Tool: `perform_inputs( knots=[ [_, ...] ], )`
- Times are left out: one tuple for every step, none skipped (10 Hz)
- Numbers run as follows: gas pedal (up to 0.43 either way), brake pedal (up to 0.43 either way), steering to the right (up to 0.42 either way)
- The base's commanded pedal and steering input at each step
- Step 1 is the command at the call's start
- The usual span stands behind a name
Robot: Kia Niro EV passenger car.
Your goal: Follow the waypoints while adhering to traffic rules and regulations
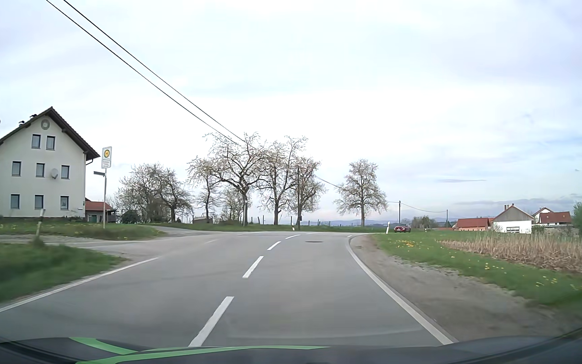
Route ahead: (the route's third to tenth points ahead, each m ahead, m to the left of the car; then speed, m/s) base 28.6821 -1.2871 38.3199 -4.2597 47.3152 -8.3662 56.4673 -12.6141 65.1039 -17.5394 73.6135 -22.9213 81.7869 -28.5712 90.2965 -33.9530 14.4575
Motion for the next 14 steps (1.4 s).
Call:
perform_inputs(
  knots=[
    [0.0,0.0,0.032],
    [0.0,0.0,0.032],
    [0.008,0.0,0.031],
    [0.02,0.0,0.031],
    [0.028,0.0,0.031],
    [0.039,0.0,0.032],
    [0.039,0.0,0.035],
    [0.047,0.0,0.039],
    [0.059,0.0,0.041],
    [0.059,0.0,0.044],
    [0.059,0.0,0.048],
    [0.059,0.0,0.052],
    [0.059,0.0,0.055],
    [0.067,0.0,0.055]
  ],
)
